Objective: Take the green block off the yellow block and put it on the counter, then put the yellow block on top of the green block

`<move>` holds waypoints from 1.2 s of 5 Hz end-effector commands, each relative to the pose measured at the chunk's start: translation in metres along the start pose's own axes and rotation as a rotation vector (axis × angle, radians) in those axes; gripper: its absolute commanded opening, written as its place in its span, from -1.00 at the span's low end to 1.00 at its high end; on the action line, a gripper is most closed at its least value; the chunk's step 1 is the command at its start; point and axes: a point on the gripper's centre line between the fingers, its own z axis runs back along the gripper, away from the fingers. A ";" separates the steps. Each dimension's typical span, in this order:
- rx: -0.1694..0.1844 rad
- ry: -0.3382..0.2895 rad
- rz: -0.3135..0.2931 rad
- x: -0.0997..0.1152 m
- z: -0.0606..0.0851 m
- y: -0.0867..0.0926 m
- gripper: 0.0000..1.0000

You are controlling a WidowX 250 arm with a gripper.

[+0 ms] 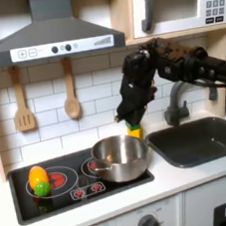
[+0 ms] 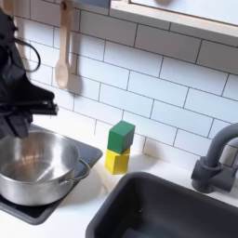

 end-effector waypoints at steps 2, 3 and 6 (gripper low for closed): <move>-0.067 -0.163 0.031 0.031 0.022 0.007 -1.00; -0.088 -0.195 0.054 0.041 0.026 0.009 -1.00; -0.071 -0.310 0.114 0.078 0.050 0.022 -1.00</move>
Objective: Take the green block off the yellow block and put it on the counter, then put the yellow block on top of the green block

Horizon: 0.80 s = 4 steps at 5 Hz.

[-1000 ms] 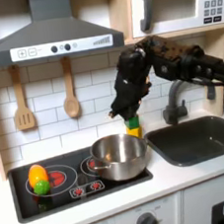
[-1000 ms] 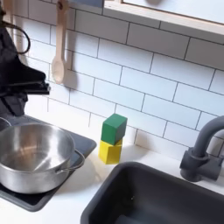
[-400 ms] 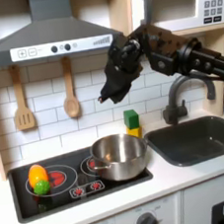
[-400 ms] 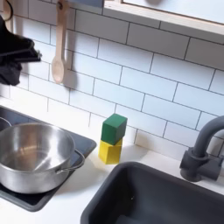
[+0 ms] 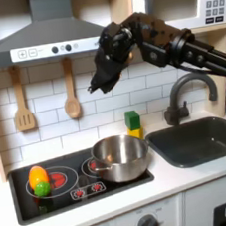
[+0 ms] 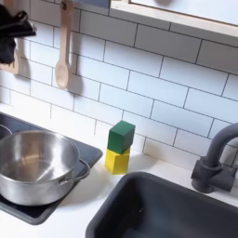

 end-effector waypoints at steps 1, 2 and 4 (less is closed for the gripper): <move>-0.020 -0.076 0.036 0.025 0.001 -0.006 -1.00; -0.014 -0.106 0.031 0.033 0.004 -0.004 -1.00; -0.048 -0.204 0.048 0.048 -0.002 -0.007 -1.00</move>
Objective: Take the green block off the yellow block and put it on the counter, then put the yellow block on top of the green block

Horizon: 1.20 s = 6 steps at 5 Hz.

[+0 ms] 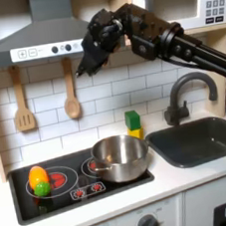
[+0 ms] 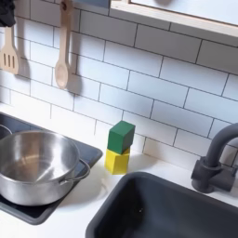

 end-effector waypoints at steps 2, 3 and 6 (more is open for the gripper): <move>-0.006 -0.134 -0.007 0.024 -0.006 -0.003 -1.00; -0.014 -0.138 -0.002 0.026 -0.017 -0.006 -1.00; -0.029 -0.163 0.017 0.042 -0.018 -0.009 -1.00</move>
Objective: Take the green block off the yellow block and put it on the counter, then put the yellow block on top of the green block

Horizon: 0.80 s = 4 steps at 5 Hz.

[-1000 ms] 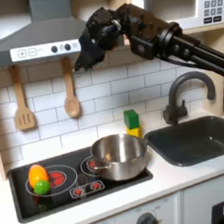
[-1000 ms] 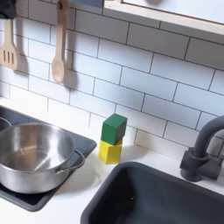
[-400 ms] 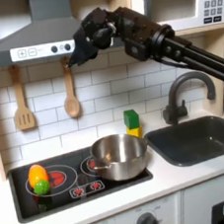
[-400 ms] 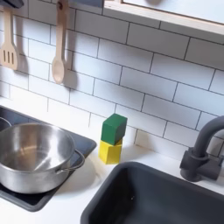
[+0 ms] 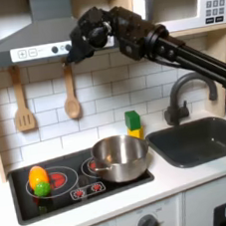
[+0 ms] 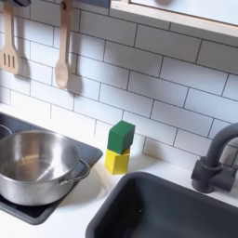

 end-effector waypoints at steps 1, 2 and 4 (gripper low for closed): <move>-0.009 -0.010 0.012 0.007 0.008 -0.003 -1.00; -0.004 -0.007 0.013 0.005 0.008 -0.001 -1.00; -0.006 -0.031 0.020 0.019 0.007 0.000 -1.00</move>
